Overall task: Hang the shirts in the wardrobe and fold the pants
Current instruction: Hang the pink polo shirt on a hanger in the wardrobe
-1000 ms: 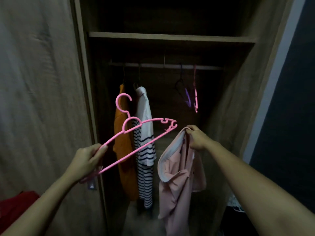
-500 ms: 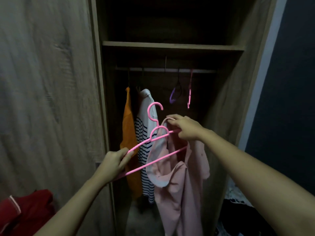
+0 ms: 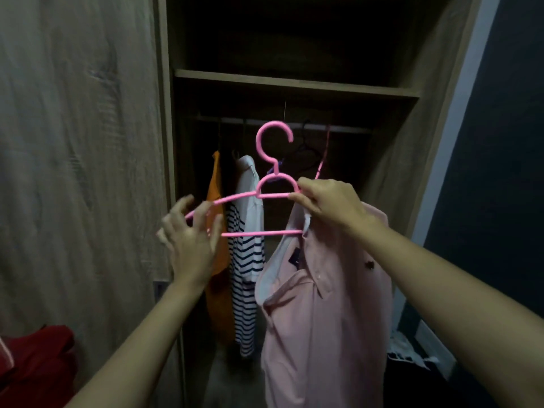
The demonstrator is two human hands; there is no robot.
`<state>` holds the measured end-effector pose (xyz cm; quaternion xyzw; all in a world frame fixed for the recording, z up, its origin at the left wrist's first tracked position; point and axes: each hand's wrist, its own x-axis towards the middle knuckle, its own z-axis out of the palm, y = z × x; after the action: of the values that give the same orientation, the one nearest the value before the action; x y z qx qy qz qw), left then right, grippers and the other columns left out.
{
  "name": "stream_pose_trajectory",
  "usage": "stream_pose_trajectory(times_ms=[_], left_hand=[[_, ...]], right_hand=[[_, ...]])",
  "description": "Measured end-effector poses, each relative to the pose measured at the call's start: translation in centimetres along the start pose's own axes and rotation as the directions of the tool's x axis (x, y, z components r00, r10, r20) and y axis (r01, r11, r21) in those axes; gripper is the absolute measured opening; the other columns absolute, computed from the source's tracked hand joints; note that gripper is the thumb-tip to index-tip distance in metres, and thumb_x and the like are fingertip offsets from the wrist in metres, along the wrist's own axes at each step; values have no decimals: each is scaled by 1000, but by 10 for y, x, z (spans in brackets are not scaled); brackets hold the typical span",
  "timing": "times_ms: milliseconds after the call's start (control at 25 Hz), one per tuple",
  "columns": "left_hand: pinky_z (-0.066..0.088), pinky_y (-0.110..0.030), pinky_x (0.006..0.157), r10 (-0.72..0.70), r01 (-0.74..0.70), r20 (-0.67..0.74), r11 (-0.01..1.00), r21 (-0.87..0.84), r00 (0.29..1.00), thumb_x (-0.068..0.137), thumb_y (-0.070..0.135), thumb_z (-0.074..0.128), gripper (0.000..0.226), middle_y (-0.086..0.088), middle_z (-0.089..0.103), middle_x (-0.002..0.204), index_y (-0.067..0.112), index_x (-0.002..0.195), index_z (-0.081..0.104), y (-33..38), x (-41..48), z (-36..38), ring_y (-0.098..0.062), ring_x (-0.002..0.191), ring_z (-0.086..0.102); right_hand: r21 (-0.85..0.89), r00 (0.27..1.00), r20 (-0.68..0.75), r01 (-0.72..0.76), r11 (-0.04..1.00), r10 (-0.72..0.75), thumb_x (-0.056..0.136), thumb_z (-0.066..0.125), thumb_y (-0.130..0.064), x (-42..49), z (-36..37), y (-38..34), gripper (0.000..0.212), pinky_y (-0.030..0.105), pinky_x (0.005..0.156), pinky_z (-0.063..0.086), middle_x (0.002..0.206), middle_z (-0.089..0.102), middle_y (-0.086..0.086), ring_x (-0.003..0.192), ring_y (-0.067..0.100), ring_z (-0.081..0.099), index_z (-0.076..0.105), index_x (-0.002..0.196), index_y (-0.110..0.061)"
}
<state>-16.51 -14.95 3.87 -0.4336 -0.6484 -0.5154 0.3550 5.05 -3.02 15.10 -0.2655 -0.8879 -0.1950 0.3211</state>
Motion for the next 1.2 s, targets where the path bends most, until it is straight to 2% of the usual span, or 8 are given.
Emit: stream_pose_trajectory(times_ms=[120,240,360,440,600,840,1040,1200], left_hand=[[39,-50,92,-129,160,240,981,-112,962,88,39,51,21,-11,40,120,26,102,61,34,-52,19,-27,111,40],[39,-44,102,-359,626,781,778,-52,511,89,42,55,29,-6,39,135,27,113,64,51,-67,44,-27,122,40],[55,-33,73,-326,860,937,507,61,126,80,22,67,49,-4,57,108,30,125,50,56,-48,57,-24,97,59],[54,-28,62,-351,789,921,608,88,167,73,4,61,62,-11,59,104,26,129,47,47,-37,63,-24,85,63],[41,-18,40,-291,669,862,739,-72,415,72,-14,47,59,-23,65,103,17,120,59,22,4,51,-23,55,55],[48,-23,49,-177,576,870,805,-141,460,65,-1,57,43,-10,69,81,25,96,73,1,42,26,-13,53,58],[54,-27,60,-305,390,818,915,108,488,78,2,61,30,-10,65,95,21,99,70,11,55,20,-24,73,64],[47,-39,82,-109,-124,564,925,359,818,79,3,50,24,-21,63,99,5,95,68,52,57,15,-40,95,57]], right_hand=[[202,991,-110,-58,978,81,85,31,-62,-3,-3,1,39,29,54,34,61,47,-9,63,23,55,40,74,-26],[309,981,-134,-90,947,137,88,35,-56,-3,-11,9,41,33,56,39,58,46,-6,62,17,51,45,77,-18],[466,989,-30,-113,878,143,91,40,-47,-7,-14,25,29,31,68,43,74,51,-6,71,10,52,55,86,-22],[588,984,72,-173,790,162,95,45,-33,-17,-11,43,17,21,74,38,82,45,-5,73,4,45,53,80,-31],[516,909,369,-372,772,192,98,43,-19,-52,4,76,25,23,83,32,88,39,-2,82,9,41,51,74,-23],[151,759,624,-350,925,185,97,41,-38,-85,37,93,31,34,93,41,101,44,-3,100,15,50,62,108,-17],[-93,743,632,-208,974,219,96,36,-44,-68,31,68,32,39,89,41,117,57,1,113,23,53,56,114,-27],[-133,910,389,-100,986,145,96,32,-39,-50,36,19,29,40,86,33,118,58,3,111,25,56,53,111,-25]])
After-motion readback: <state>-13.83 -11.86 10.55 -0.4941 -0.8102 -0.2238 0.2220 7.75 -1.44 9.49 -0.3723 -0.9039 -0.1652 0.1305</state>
